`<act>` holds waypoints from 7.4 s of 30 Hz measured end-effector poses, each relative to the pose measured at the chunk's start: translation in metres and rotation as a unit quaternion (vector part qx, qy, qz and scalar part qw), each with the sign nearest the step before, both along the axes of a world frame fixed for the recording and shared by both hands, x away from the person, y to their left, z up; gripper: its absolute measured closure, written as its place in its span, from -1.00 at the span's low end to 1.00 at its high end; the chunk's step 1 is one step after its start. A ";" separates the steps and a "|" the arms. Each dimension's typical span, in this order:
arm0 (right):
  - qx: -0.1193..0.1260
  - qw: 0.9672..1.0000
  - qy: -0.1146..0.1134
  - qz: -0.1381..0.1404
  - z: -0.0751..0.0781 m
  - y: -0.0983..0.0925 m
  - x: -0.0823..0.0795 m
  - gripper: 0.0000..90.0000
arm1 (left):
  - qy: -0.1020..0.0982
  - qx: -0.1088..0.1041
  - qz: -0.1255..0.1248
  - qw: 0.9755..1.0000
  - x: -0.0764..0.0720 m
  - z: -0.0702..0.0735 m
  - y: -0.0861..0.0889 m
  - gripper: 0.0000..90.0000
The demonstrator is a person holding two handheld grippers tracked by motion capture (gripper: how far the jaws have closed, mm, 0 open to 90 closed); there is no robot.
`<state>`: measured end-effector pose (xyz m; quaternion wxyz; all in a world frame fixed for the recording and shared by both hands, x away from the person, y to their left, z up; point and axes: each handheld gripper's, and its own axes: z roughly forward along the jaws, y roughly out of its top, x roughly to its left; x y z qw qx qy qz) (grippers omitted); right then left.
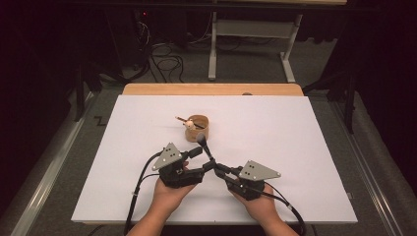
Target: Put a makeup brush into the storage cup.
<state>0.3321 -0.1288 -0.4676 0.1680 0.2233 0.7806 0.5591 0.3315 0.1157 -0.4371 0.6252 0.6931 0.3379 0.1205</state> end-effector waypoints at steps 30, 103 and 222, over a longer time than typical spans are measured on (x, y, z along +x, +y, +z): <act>0.000 1.000 -0.001 0.005 0.000 0.002 -0.001 0.79 | 0.005 -0.023 0.002 1.000 0.004 0.000 0.000 0.43; -0.017 1.000 0.019 -0.011 -0.002 -0.008 0.002 0.31 | -0.038 0.027 0.028 0.999 -0.011 -0.004 0.039 0.74; -0.009 0.995 0.031 -0.098 -0.006 -0.102 -0.003 -1.00 | -0.029 0.034 0.109 0.993 0.062 0.028 0.042 0.74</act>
